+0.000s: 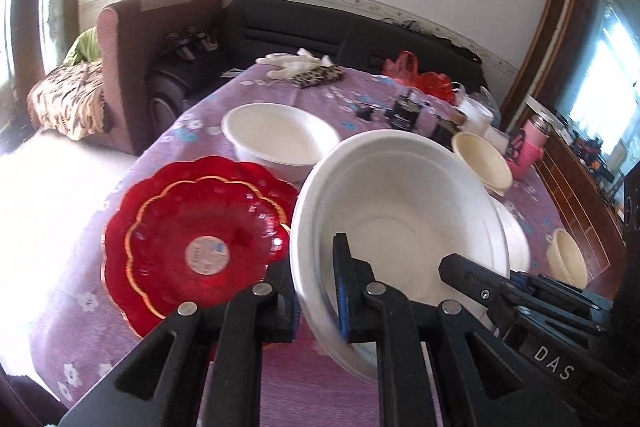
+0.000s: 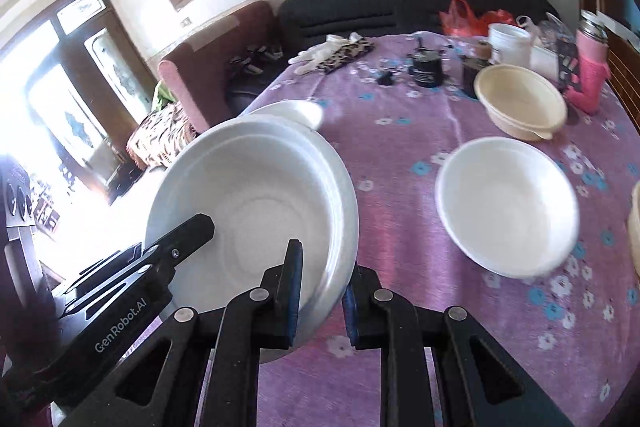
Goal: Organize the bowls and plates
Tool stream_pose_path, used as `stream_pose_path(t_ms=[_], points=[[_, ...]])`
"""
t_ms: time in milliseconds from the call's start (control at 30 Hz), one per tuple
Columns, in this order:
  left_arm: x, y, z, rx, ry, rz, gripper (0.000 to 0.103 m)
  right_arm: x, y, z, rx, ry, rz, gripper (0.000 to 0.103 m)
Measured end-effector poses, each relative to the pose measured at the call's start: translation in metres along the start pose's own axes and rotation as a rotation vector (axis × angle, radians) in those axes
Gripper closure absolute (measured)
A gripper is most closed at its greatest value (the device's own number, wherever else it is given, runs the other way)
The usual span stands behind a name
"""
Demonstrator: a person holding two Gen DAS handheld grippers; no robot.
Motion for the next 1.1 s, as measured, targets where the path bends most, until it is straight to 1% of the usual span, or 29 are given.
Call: stream_pose_path(t_ms=[133, 267, 400, 533, 667, 733, 800, 867, 900, 967, 1000, 1067, 1100], points=[[0.013, 0.011, -0.052, -0.077, 0.065, -0.01, 0.09, 0.039, 0.02, -0.047, -0.08, 0.001, -0.049, 0.083], [0.037, 0.016, -0.084, -0.135, 0.074, -0.057, 0.089, 0.077, 0.031, -0.072, -0.11, -0.006, -0.099, 0.083], [0.059, 0.018, -0.098, -0.158, 0.09, -0.091, 0.088, 0.106, 0.038, -0.077, -0.105, -0.006, -0.144, 0.083], [0.075, 0.02, -0.105, -0.169, 0.103, -0.117, 0.088, 0.125, 0.04, -0.076, -0.099, -0.01, -0.175, 0.083], [0.087, 0.018, -0.111, -0.188, 0.115, -0.145, 0.084, 0.137, 0.042, -0.079, -0.103, -0.007, -0.189, 0.082], [0.088, 0.016, -0.113, -0.184, 0.121, -0.143, 0.082, 0.14, 0.043, -0.081, -0.106, -0.003, -0.191, 0.082], [0.087, 0.017, -0.111, -0.175, 0.107, -0.137, 0.075, 0.142, 0.042, -0.081, -0.115, -0.011, -0.19, 0.082], [0.084, 0.018, -0.107, -0.168, 0.096, -0.13, 0.065, 0.145, 0.042, -0.08, -0.117, -0.006, -0.192, 0.082], [0.082, 0.018, -0.106, -0.168, 0.101, -0.123, 0.063, 0.146, 0.041, -0.08, -0.114, -0.005, -0.189, 0.082], [0.075, 0.018, -0.109, -0.179, 0.12, -0.105, 0.05, 0.147, 0.041, -0.078, -0.106, -0.014, -0.177, 0.082], [0.072, 0.018, -0.111, -0.186, 0.115, -0.096, 0.047, 0.146, 0.041, -0.078, -0.102, -0.01, -0.173, 0.082], [0.066, 0.018, -0.117, -0.202, 0.096, -0.082, 0.033, 0.145, 0.041, -0.076, -0.096, -0.005, -0.164, 0.081], [0.062, 0.017, -0.118, -0.207, 0.093, -0.074, 0.032, 0.144, 0.041, -0.076, -0.097, -0.006, -0.16, 0.08]])
Point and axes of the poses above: each gripper's, at about its wrist camera, not at the fingertips, and x roughly the way its jaws point, z to its right, y to its top, the point moved 3 cm from there along x, roughly the way its jaws point, and after that the axes turned 13 degrees about -z, right-handed, at the moved point
